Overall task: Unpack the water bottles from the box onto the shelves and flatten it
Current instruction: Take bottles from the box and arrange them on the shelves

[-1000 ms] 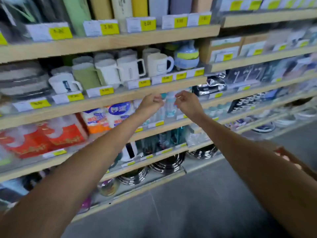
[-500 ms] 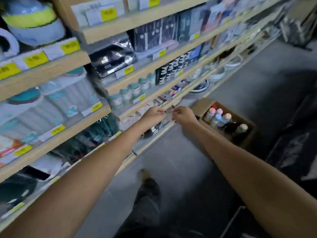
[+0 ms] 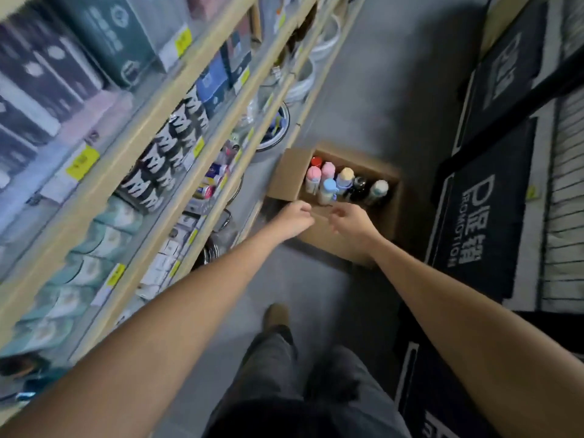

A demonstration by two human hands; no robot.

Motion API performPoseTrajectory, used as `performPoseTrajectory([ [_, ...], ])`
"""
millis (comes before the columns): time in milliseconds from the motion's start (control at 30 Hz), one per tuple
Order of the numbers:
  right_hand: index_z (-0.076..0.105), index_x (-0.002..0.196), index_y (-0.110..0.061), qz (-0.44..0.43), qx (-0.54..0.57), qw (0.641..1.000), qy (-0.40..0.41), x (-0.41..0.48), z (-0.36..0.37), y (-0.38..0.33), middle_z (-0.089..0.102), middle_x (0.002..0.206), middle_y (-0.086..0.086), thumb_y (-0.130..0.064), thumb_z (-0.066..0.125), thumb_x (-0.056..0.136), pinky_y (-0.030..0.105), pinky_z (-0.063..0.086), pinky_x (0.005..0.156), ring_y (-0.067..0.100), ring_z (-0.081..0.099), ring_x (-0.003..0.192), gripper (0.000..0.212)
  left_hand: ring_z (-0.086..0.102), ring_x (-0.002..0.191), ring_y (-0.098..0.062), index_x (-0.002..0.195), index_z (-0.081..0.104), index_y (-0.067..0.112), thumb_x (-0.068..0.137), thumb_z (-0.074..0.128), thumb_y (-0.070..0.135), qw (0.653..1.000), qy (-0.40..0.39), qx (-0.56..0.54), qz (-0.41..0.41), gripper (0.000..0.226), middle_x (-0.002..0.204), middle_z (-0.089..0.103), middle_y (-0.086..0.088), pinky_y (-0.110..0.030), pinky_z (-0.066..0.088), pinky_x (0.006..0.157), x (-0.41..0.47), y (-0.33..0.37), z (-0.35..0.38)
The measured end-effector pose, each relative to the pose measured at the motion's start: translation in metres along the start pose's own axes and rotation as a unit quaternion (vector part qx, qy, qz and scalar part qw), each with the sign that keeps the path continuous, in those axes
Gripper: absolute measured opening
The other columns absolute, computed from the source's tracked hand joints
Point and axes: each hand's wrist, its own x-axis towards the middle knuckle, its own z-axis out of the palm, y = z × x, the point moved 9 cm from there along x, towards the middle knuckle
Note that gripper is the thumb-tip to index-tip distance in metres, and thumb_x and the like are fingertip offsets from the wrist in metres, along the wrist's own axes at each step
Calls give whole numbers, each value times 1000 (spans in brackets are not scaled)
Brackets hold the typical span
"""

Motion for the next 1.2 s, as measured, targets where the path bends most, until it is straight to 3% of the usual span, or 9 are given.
performPoseTrajectory([
  [133,66,89,-6,76,64,995,30,51,-42,47,68,84,10,-14,48,84,43,53,84,29,65,85,20,54,118,-23,132,46,8,87,57,11,998,-53,29,-11,46,132,53,-9,-28,41,96,64,42,31],
  [300,65,108,-2,130,111,985,19,117,-73,106,69,102,19,-13,50,86,46,52,89,28,63,89,29,46,127,-22,139,38,9,88,56,13,995,-75,41,-46,54,142,44,-10,-25,35,98,136,68,64],
  [467,64,98,-3,160,136,978,-17,186,-97,145,69,97,17,-12,50,85,47,52,89,34,64,94,21,48,124,-23,141,36,8,89,57,13,994,-43,29,-95,56,141,46,-10,-21,34,89,206,78,78],
  [633,62,107,-4,186,130,973,-44,252,-110,170,68,102,14,-15,52,88,44,52,91,30,64,97,24,46,127,-22,145,29,11,88,60,15,991,-32,7,-132,65,145,42,-9,-22,34,90,270,78,85],
  [767,58,119,-6,194,142,968,-68,312,-90,187,65,107,10,-14,54,88,33,49,78,24,61,94,33,32,139,-25,151,8,21,86,66,18,983,-73,-18,-169,87,155,23,-7,-37,33,111,320,56,97],
  [833,57,121,-9,195,148,967,-66,345,-74,197,64,114,9,-13,54,88,34,50,86,23,60,100,33,23,143,-26,151,0,23,85,67,15,980,-80,-38,-176,94,158,14,-6,-43,29,114,353,38,103],
  [900,56,123,-10,188,147,969,-66,373,-57,206,62,121,11,-11,52,89,42,46,98,27,58,112,34,23,143,-24,151,-2,22,85,66,12,981,-61,-56,-174,95,158,16,-4,-42,29,114,383,20,103],
  [1000,54,124,-9,191,148,968,-69,427,-13,235,61,123,13,-8,49,88,46,43,101,29,56,114,37,30,139,-22,151,2,21,86,65,9,978,-21,-80,-193,91,155,23,-1,-39,32,112,445,-29,110],
  [1200,45,135,-14,248,146,955,-66,520,103,342,60,112,10,-9,59,84,29,44,80,21,56,97,53,37,133,-21,151,9,18,86,61,1,973,-24,-104,-205,85,153,27,-4,-33,40,103,564,-145,168],
])
